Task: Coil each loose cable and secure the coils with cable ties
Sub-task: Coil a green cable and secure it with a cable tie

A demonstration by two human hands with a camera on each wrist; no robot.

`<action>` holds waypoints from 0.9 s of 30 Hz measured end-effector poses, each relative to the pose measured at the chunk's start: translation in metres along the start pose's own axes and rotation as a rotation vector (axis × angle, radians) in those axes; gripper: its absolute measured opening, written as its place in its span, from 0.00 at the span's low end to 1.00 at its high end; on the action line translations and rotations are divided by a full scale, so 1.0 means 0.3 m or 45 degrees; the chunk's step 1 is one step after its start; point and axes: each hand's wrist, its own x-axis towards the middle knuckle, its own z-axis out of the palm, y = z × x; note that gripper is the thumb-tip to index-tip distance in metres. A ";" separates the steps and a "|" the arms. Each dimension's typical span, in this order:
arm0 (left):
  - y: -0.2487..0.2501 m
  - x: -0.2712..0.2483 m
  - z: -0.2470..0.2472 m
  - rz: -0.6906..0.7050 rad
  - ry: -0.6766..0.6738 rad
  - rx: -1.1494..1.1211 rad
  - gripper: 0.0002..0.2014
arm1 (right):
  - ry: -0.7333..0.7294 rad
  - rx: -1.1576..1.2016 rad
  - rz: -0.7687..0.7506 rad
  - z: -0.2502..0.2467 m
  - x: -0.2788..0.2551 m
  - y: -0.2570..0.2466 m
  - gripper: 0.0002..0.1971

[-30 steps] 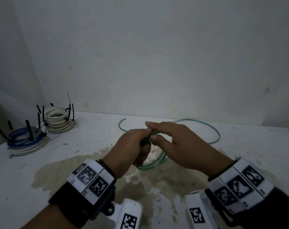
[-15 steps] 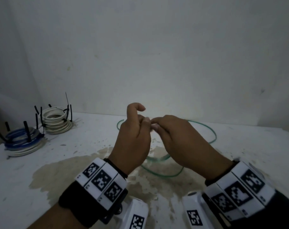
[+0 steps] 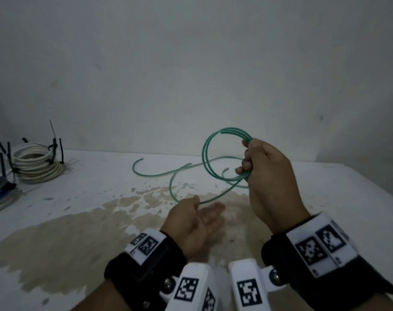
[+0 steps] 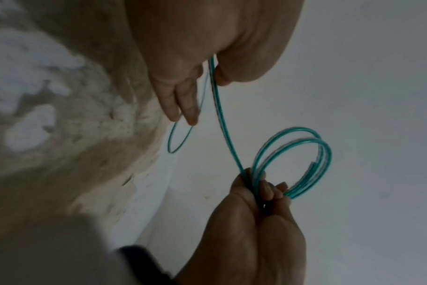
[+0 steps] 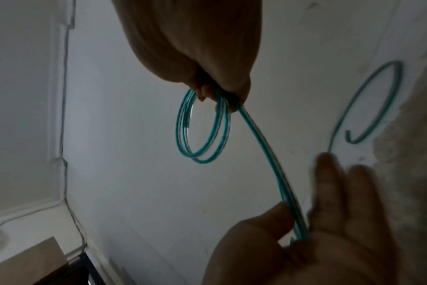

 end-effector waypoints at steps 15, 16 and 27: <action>0.002 0.082 -0.014 0.921 0.099 0.660 0.13 | 0.070 0.015 0.151 -0.132 -0.050 0.182 0.10; 0.002 0.088 -0.019 0.963 0.094 0.695 0.13 | 0.049 -0.067 0.139 -0.134 -0.052 0.192 0.10; 0.015 0.073 -0.049 0.920 0.012 0.755 0.13 | -0.275 -0.439 0.199 -0.113 -0.093 0.210 0.10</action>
